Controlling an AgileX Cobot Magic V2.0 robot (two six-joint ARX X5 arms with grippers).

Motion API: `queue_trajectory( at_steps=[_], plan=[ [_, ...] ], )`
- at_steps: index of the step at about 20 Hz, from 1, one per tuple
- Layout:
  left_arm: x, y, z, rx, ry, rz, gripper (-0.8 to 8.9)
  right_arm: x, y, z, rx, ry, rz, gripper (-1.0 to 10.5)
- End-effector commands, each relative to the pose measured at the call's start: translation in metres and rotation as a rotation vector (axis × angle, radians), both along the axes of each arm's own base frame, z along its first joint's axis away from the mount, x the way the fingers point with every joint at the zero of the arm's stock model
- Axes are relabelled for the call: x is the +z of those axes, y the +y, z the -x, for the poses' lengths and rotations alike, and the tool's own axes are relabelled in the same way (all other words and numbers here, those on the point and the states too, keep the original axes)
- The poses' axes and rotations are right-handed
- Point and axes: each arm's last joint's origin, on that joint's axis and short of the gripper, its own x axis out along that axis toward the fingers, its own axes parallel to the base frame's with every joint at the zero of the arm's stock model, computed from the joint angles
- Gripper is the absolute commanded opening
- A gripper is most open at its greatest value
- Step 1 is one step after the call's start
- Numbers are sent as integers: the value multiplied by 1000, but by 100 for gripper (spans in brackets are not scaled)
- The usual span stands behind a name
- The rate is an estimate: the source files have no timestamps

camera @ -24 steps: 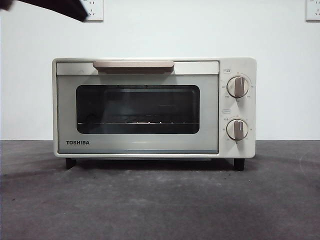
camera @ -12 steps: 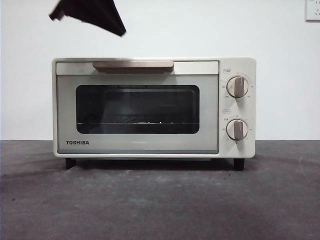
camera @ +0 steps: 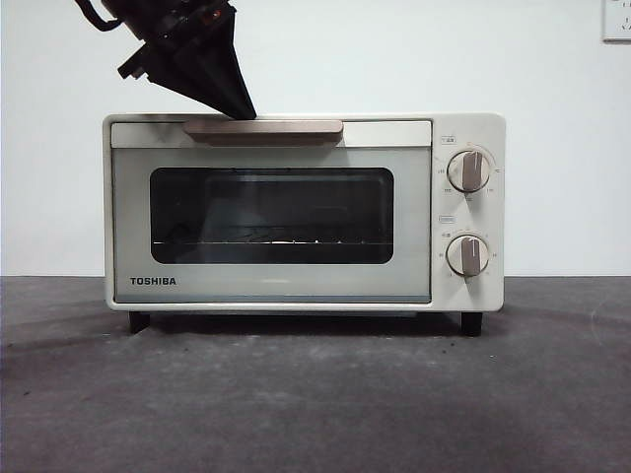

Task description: The left arm flap open the oven, the right arm pick bread and place it into oven, the left arm flap close the oven

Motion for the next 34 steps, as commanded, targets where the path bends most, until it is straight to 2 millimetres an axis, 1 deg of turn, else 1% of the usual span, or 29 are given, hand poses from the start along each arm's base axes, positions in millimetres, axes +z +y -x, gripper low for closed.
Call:
queue_trajectory(
  at_steps=[1,5,9,19,25,29,34],
  plan=[
    [1,-5,-5,-15,-14,-9,11,1,0,0,3,2,-10,112],
    [-2,-5,-5,-15,-2,-16,11,1,0,1,3,10,-8,112],
    [-9,-5,-4,-16,56,-43,11,0,0,1,3,11,-7,112],
    [-20,-9,13,-49,191,-155,11,0,0,1,3,10,-7,112],
    [-28,-15,24,-77,231,-180,11,0,0,1,3,10,-6,112],
    [-36,-19,36,-101,231,-181,11,0,0,1,4,8,-4,112],
    [-60,-17,69,-56,170,-109,11,0,0,0,-3,4,3,112]
  ],
)
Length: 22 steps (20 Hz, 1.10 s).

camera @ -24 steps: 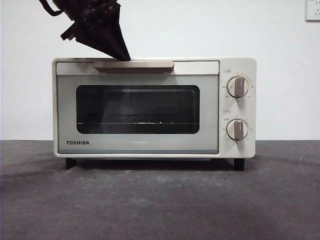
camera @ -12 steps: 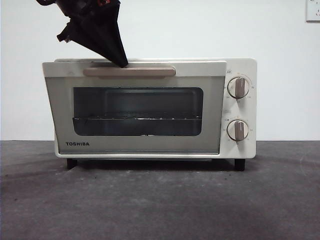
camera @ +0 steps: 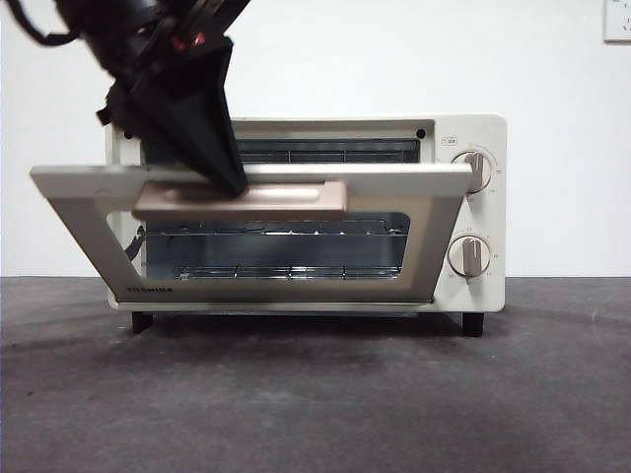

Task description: The left arm flap open the oven, the right arm pick bread and place it into oven, the left arm flap close the oven

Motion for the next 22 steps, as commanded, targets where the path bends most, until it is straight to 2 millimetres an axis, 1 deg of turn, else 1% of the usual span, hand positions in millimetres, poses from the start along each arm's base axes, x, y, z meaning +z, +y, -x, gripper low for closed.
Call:
queue_trajectory(
  at_steps=[1,6,9,12,18,21,22],
  plan=[
    [-11,1,7,85,-43,33,11,2,0,0,1,-10,-3,112],
    [-39,6,31,198,-62,92,11,2,0,0,2,-13,0,112],
    [-56,6,40,256,-63,112,11,2,0,0,2,-13,0,112],
    [-68,4,48,259,-44,116,11,2,0,0,2,-13,0,112],
    [-81,3,59,214,-8,85,11,2,0,0,2,-13,0,112],
    [-78,2,61,175,17,116,11,2,0,0,2,-11,-2,112],
    [-72,4,63,159,25,137,11,2,0,-1,1,-3,-10,112]
  ],
)
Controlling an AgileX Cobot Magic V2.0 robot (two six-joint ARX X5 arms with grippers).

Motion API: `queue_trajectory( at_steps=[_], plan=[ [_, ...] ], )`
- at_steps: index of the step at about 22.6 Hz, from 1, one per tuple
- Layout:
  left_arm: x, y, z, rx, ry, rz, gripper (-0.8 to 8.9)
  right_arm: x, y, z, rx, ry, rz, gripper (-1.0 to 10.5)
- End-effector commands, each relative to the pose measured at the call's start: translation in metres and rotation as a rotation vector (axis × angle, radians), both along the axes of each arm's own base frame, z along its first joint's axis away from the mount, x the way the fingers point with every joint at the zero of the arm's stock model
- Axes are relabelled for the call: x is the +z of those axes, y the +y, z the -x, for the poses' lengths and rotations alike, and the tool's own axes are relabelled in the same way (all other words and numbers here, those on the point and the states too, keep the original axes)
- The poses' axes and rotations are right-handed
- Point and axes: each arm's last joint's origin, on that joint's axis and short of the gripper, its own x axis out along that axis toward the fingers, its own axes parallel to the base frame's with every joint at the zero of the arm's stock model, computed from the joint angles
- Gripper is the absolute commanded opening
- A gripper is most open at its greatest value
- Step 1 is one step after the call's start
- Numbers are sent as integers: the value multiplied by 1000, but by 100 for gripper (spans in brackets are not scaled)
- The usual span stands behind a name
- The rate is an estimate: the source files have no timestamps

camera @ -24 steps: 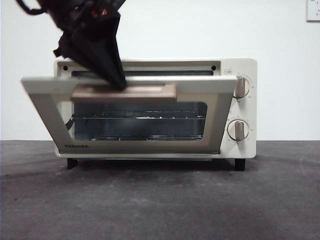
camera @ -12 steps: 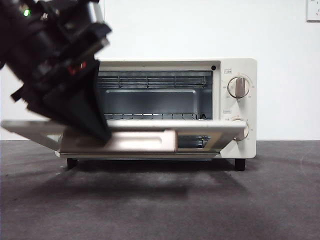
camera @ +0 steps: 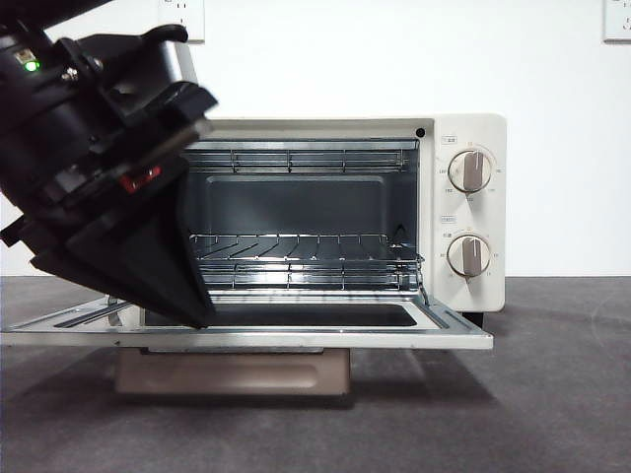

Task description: The left arm flap open the oven, the right arm pick bread and place it into oven, the left arm flap close the oven

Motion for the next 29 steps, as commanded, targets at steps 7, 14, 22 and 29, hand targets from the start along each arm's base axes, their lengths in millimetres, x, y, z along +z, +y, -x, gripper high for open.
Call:
queue_trajectory(
  at_steps=[7,14,22,29],
  plan=[
    [73,29,31,-24,-85,115,11,7,12,-28,85,20,-77,104],
    [131,77,71,65,-257,207,11,7,46,-86,203,30,-128,104],
    [144,106,94,147,-268,233,11,-12,109,-125,197,26,-111,104],
    [150,122,109,175,-262,260,11,-31,154,-156,151,66,-84,104]
  ],
)
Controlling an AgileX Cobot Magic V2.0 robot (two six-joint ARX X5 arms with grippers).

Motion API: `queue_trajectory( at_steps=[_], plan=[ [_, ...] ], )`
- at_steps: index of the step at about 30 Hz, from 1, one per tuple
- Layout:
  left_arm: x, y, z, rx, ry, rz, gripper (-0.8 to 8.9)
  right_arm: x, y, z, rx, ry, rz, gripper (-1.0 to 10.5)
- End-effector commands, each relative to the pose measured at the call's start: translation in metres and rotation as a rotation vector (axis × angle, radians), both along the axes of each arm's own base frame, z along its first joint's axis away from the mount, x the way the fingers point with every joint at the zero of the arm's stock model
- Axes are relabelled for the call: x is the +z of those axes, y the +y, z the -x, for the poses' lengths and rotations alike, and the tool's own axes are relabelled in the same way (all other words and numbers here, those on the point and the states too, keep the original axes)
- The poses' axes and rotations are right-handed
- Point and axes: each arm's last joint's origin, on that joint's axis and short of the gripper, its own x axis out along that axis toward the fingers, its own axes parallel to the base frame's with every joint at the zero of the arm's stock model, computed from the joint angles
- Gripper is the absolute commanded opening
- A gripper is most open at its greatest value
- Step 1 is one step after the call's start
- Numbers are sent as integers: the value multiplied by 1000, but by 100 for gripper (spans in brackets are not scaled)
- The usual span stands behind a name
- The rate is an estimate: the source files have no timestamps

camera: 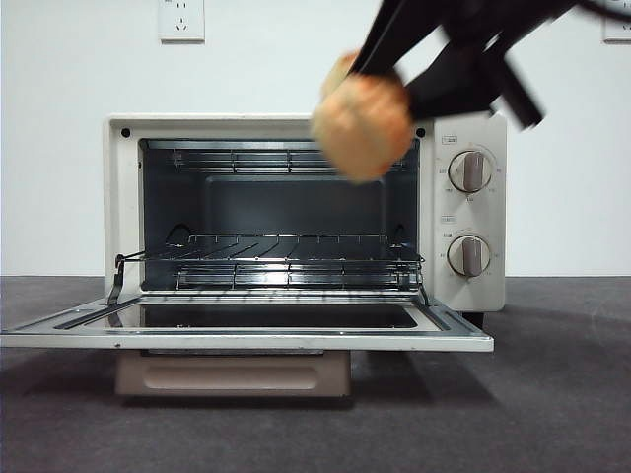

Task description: The left arm flap open the oven, the right arm pick bread and place it into oven, the left arm flap close the oven

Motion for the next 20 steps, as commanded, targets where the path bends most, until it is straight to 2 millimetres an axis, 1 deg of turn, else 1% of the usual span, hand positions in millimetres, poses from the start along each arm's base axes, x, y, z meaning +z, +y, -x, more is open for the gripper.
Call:
queue_trajectory(
  at_steps=[1,4,10,16,20],
  plan=[
    [9,6,6,18,-9,16,11,-2,20,-16,-31,22,12,104],
    [13,12,10,38,-6,-3,11,-9,33,-31,-63,34,50,104],
    [21,20,17,45,0,-18,11,-22,51,-56,-135,53,105,104],
    [23,22,19,47,-2,-16,11,-22,64,-76,-182,25,105,104],
    [23,22,19,45,-2,-22,11,-22,69,-89,-213,19,109,104]
  ],
)
